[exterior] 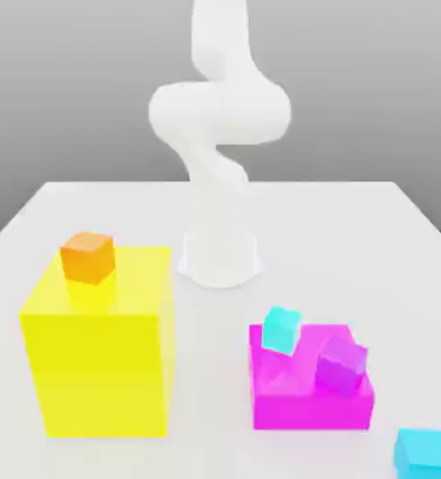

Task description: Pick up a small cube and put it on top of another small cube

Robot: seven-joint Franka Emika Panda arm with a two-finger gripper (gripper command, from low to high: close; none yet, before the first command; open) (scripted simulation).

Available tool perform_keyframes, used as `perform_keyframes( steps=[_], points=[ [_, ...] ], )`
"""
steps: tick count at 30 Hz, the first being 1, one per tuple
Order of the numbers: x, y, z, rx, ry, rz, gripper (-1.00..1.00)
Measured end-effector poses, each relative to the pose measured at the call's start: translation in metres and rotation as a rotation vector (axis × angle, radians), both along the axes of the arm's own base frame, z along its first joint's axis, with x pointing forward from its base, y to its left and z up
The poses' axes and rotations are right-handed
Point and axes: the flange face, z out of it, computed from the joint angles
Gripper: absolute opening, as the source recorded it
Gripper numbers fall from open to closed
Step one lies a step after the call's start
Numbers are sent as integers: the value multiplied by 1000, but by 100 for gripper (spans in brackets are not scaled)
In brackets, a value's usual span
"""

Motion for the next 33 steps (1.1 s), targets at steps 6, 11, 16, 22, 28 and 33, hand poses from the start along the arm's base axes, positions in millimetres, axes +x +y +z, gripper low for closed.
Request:
perform_keyframes(
  steps=[6,11,16,22,28,33],
  points=[
    [69,40,-80,-72,138,270,0],
    [109,83,-155,-143,238,485,0],
    [132,130,-237,-226,330,697,0],
    [135,188,-339,-347,429,958,0],
    [121,223,-440,-486,525,1198,0],
    [110,237,-518,-559,564,1312,0]
  ],
)
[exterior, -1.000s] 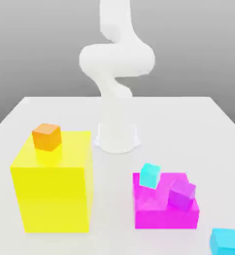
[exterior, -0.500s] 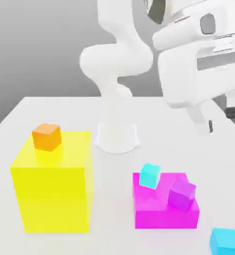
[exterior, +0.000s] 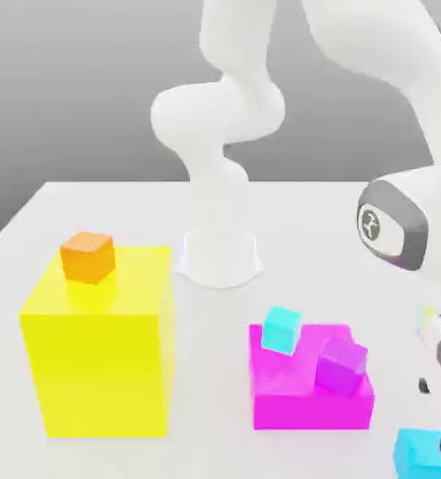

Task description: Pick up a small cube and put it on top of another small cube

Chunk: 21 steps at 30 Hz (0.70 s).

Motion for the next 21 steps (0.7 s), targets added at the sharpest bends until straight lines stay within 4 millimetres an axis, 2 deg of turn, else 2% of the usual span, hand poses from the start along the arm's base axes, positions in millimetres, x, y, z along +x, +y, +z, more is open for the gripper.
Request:
perform_keyframes(
  steps=[1,2,7,8,9,13,21],
  points=[
    [-1,0,-15,-1,1,2,0],
    [-1,0,-27,-2,2,3,-100],
    [-1,0,-27,-2,4,3,-100],
    [-2,0,-32,-3,4,3,-100],
    [-1,0,-27,-3,4,4,-100],
    [-2,-1,23,-2,5,1,-100],
    [-38,-37,91,34,45,-258,-100]
  ],
)
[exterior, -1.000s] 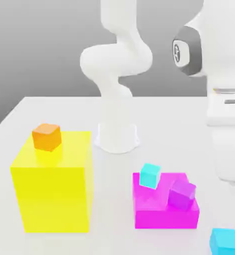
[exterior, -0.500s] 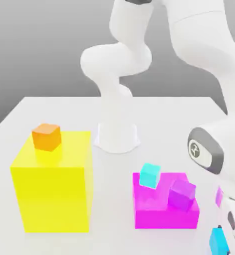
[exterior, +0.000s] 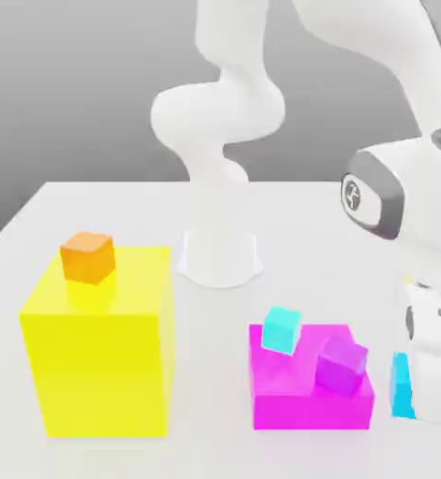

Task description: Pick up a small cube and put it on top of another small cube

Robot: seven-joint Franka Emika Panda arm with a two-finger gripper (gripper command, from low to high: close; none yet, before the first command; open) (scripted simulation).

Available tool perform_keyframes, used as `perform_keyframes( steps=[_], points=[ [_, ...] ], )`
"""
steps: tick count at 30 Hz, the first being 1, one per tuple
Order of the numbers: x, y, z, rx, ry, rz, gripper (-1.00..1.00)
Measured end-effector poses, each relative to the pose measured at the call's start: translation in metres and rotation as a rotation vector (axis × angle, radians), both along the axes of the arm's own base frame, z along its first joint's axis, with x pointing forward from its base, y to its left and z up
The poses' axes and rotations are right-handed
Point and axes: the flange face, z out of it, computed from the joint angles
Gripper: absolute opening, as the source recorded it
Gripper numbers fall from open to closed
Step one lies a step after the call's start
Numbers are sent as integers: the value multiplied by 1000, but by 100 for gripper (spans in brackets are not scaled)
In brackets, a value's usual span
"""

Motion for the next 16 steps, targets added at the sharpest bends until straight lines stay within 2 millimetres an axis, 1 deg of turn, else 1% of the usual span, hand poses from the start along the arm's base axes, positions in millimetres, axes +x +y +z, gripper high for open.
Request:
perform_keyframes(
  steps=[4,8,9,10,13,14,16],
  points=[
    [-22,-23,30,-7,-1,-139,-100],
    [-48,-44,56,-34,-20,-271,-100],
    [-52,-46,53,-39,-24,-290,-100],
    [-53,-48,44,-41,-26,-300,-100],
    [-55,-49,6,-45,-29,-309,-100],
    [-55,-50,-1,-45,-29,-310,100],
    [-56,-49,-1,-45,-29,-308,100]
  ],
)
